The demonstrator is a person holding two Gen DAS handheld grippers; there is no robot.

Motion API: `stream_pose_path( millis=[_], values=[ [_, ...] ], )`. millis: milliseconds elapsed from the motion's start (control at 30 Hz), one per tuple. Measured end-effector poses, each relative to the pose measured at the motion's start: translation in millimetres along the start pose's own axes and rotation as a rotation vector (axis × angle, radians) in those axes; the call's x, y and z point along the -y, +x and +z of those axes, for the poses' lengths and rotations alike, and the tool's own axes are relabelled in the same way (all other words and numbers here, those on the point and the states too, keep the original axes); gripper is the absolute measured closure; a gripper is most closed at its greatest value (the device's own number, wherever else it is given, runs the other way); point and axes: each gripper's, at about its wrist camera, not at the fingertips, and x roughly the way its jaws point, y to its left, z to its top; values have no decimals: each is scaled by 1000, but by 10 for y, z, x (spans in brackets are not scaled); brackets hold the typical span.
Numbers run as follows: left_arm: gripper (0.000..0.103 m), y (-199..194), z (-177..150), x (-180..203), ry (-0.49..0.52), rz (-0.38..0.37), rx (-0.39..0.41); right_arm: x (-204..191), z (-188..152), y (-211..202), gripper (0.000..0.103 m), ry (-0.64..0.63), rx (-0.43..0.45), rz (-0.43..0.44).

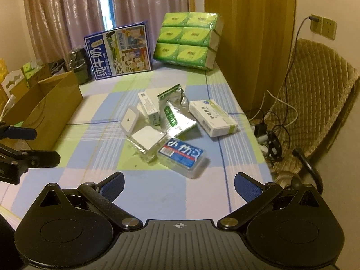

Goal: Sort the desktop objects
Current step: 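Move both tools back over the table toward the remaining items, then grasp the clear plastic box with the left tool while the right tool grasps the blue floss box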

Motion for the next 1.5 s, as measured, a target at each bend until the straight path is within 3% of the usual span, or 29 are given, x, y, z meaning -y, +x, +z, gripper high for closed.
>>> stream_pose_path(
  millis=[333, 733, 933, 1133, 1333, 1500],
  values=[
    [2, 426, 143, 69, 73, -12, -13, 166, 244, 410, 2, -177, -63, 24],
    [7, 1139, 180, 86, 173, -58, -35, 310, 160, 1096, 3, -324, -148, 125],
    [9, 1408, 148, 102, 203, -86, -28, 276, 180, 1397, 17, -436, -151, 162],
    [11, 1624, 145, 131, 251, -105, -17, 244, 209, 1663, 24, -530, -168, 202],
    [12, 1790, 164, 106, 248, -111, -23, 254, 243, 1861, 39, -525, -203, 231],
    [15, 1885, 160, 134, 273, -119, -31, 324, 254, 1835, 43, -494, -203, 212]
  ],
)
